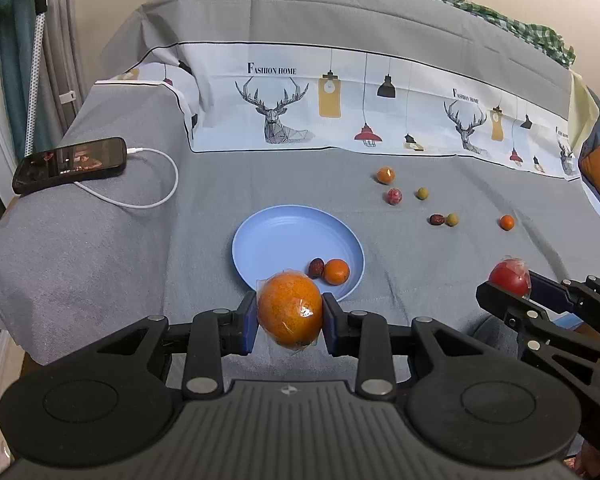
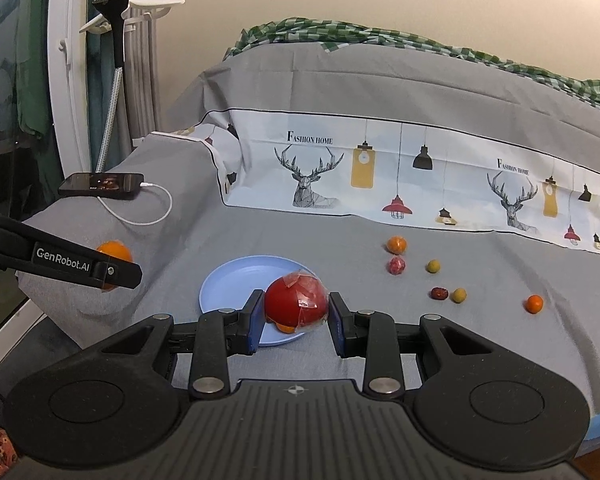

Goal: Organize fruits
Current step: 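Move both fruits over the blue plate and release them onto it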

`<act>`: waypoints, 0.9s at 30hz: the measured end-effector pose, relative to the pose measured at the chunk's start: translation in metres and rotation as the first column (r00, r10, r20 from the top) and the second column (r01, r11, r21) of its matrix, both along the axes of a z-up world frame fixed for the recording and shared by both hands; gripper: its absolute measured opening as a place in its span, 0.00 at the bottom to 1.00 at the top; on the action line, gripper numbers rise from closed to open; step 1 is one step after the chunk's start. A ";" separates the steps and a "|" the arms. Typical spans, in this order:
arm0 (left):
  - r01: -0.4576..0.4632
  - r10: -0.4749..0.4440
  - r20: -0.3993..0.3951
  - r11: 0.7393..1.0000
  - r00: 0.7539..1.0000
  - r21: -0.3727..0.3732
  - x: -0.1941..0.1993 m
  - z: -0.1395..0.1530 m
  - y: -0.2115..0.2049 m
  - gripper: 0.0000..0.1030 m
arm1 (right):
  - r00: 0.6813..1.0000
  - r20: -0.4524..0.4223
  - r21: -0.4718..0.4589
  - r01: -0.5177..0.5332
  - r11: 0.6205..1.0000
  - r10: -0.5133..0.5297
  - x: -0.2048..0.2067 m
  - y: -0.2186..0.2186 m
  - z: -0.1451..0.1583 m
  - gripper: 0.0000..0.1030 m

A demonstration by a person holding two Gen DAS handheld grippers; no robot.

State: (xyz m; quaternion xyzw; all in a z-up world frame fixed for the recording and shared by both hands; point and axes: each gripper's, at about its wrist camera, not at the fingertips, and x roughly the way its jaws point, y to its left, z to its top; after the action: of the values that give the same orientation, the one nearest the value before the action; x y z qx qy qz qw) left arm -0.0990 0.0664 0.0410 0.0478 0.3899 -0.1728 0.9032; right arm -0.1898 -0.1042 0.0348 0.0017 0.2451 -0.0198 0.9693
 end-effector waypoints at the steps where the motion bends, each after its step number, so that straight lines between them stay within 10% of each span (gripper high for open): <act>1: 0.000 0.000 0.000 1.000 1.000 -0.001 0.001 0.000 0.000 0.35 | 1.000 -0.003 0.001 -0.001 1.000 0.001 0.001 0.000 0.000 0.33; 27: -0.045 0.047 -0.087 0.999 0.995 0.024 0.065 -0.031 -0.003 0.35 | 0.992 -0.124 0.024 -0.028 0.999 0.031 0.066 0.002 -0.029 0.34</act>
State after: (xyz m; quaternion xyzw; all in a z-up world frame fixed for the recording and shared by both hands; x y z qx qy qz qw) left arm -0.0343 0.0630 0.0101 0.0410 0.4319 -0.1495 0.8885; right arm -0.1241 -0.1025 0.0057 0.0076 0.3051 -0.0029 0.9523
